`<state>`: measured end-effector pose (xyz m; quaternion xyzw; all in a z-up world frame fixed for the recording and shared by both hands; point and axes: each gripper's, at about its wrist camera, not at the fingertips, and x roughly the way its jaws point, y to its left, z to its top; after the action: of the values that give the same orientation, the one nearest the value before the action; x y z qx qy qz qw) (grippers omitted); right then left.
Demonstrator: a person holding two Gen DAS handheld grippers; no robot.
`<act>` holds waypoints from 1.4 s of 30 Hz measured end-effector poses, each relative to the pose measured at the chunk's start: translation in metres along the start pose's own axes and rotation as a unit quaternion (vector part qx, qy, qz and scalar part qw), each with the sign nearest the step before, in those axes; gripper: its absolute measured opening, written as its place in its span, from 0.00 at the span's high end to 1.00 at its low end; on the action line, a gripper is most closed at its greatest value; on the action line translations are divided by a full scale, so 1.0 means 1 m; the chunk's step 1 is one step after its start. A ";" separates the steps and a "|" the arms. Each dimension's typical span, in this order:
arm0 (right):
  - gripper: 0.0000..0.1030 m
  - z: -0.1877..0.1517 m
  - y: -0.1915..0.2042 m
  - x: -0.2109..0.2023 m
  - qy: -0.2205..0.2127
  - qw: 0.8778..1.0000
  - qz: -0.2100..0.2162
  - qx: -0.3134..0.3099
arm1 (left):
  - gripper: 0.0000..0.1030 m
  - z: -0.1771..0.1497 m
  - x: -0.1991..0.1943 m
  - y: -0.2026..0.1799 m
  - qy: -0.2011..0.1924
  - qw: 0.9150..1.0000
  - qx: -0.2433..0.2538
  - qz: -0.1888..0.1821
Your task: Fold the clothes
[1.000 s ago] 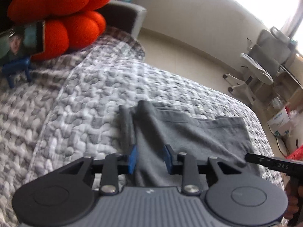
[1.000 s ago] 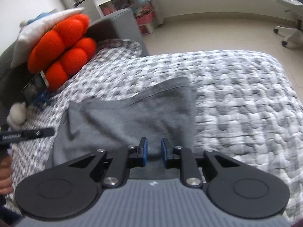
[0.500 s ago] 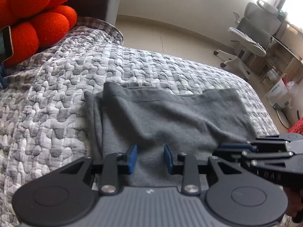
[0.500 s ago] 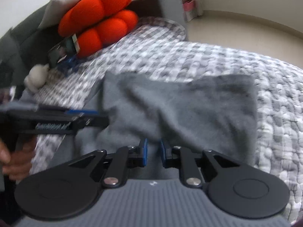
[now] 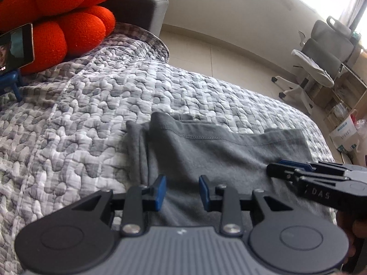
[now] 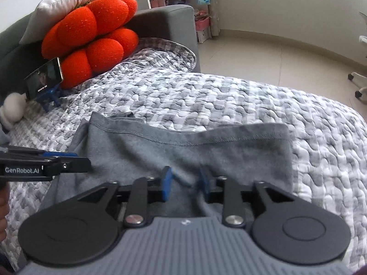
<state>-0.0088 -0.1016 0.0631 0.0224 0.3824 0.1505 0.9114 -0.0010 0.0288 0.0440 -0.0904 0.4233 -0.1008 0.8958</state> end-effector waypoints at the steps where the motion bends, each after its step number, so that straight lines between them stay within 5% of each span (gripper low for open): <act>1: 0.66 0.001 0.002 0.003 0.001 1.000 0.000 -0.003 | 0.68 0.001 0.001 0.001 0.000 1.000 -0.002 0.000; 7: 0.66 0.009 0.011 0.020 0.006 0.999 -0.009 -0.032 | 0.67 0.010 0.010 0.001 0.001 1.000 -0.012 0.007; 12: 0.85 0.014 0.009 0.026 0.001 0.998 -0.042 -0.038 | 0.67 0.016 0.013 0.005 -0.012 1.000 -0.013 0.022; 16: 0.86 0.018 0.005 0.023 -0.016 0.999 -0.035 -0.038 | 0.67 0.020 0.015 0.014 -0.022 0.999 -0.026 0.029; 18: 0.60 0.019 0.005 0.024 -0.023 0.998 -0.021 -0.046 | 0.67 0.022 0.015 0.015 -0.024 0.999 -0.029 0.025; 20: 0.46 0.021 0.012 0.028 -0.027 0.997 -0.001 -0.070 | 0.67 0.023 0.017 0.014 -0.026 0.999 -0.025 0.027; 25: 0.43 0.028 0.027 0.041 -0.033 0.993 0.009 -0.117 | 0.67 0.025 0.020 0.015 -0.026 0.999 -0.025 0.028; 26: 0.47 0.030 0.026 0.043 -0.030 0.993 0.015 -0.114 | 0.67 0.025 0.021 0.016 -0.025 0.999 -0.025 0.028; 27: 0.71 0.031 0.025 0.044 -0.028 0.993 0.020 -0.110 | 0.67 0.026 0.022 0.016 -0.026 0.999 -0.025 0.027; 29: 0.97 0.035 0.022 0.047 -0.022 0.995 0.023 -0.098 | 0.67 0.025 0.023 0.017 -0.028 0.999 -0.023 0.026; 37: 1.00 0.042 0.027 0.034 -0.063 0.994 0.007 -0.092 | 0.69 0.028 0.022 0.027 -0.029 0.998 -0.047 0.008; 42: 1.00 0.036 0.027 0.048 -0.039 0.994 -0.010 -0.100 | 0.87 0.027 0.024 0.024 -0.033 0.999 -0.030 0.028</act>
<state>0.0417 -0.0596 0.0598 -0.0671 0.3299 0.1782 0.9246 0.0373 0.0479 0.0373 -0.1091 0.3988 -0.0603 0.9085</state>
